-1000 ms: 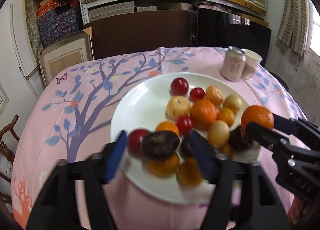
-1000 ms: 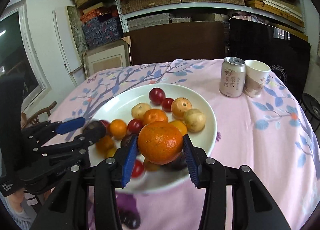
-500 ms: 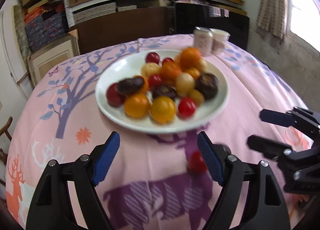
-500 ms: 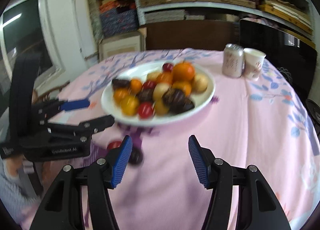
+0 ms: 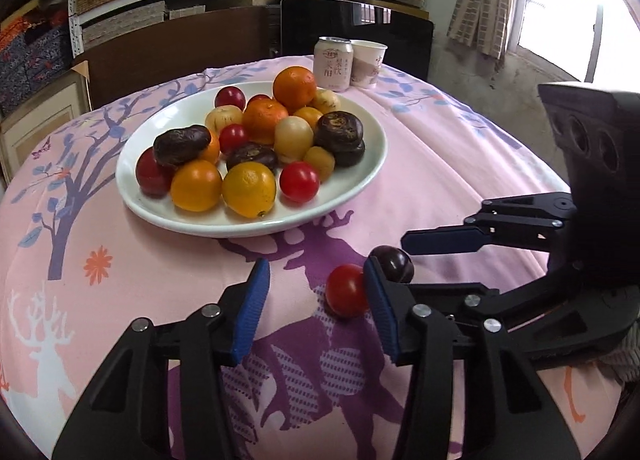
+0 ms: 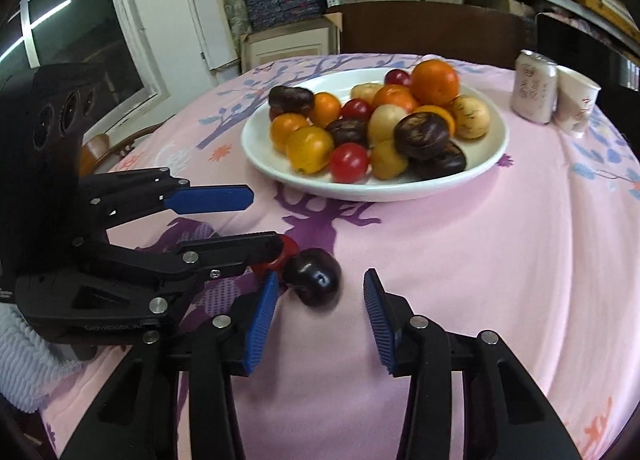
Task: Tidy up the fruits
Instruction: 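Grasp a red tomato with the left tool while the right tool grasps a dark plum, then carry the tomato and plum onto the white plate and open both tools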
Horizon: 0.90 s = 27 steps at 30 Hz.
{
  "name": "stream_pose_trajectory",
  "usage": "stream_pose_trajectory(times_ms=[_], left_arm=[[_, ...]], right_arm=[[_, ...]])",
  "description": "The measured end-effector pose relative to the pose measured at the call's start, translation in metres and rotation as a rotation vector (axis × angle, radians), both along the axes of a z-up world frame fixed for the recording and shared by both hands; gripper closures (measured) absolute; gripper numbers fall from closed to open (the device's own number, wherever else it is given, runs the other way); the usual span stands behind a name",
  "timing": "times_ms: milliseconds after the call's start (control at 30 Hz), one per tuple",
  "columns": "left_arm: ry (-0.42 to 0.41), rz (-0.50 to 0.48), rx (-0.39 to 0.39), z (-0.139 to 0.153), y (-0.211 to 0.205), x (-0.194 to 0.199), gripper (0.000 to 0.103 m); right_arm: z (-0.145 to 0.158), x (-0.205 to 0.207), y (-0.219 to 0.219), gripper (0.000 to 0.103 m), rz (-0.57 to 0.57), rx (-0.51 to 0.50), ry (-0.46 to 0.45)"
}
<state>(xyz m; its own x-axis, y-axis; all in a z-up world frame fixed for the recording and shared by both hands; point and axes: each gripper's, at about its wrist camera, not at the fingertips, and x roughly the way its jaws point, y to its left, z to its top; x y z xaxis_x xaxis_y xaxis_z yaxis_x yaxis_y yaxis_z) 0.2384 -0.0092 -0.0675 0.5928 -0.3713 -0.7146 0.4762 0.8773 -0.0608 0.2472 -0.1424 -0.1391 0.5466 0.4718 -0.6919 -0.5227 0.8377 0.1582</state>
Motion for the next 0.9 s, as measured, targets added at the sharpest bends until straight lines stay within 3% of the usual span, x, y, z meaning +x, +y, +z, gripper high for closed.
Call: stream_pose_trajectory(times_ms=[200,233,267,467,633,667,700,900], left_arm=[[0.044,0.009,-0.060,-0.002,0.013,0.007,0.056],[0.051,-0.001,-0.068,-0.002,0.013,0.007,0.056],[0.059,-0.010,-0.072,-0.002,0.012,0.007,0.055],[0.045,-0.108,0.064,-0.012,-0.024,-0.008,0.055],[0.064,-0.080,0.068,-0.014,-0.033,-0.002,0.056],[0.061,-0.074,0.074,-0.014,-0.036,-0.002,0.062],[0.060,-0.079,0.074,-0.014,-0.040,-0.003,0.076],[0.034,-0.019,0.077,-0.004,-0.040,-0.002,0.077]], right_arm=[[-0.002,0.008,0.007,0.062,0.058,0.054,0.039],[-0.002,0.007,0.005,0.065,0.059,0.060,0.048],[-0.003,0.006,0.002,0.073,0.060,0.066,0.061],[0.006,-0.003,-0.030,0.073,-0.033,0.068,0.045],[0.011,-0.002,-0.034,0.073,-0.065,0.085,0.027],[0.011,-0.002,-0.036,0.073,-0.068,0.089,0.026],[0.012,-0.002,-0.038,0.073,-0.077,0.092,0.023],[0.028,-0.002,-0.050,0.073,-0.153,0.132,-0.029]])
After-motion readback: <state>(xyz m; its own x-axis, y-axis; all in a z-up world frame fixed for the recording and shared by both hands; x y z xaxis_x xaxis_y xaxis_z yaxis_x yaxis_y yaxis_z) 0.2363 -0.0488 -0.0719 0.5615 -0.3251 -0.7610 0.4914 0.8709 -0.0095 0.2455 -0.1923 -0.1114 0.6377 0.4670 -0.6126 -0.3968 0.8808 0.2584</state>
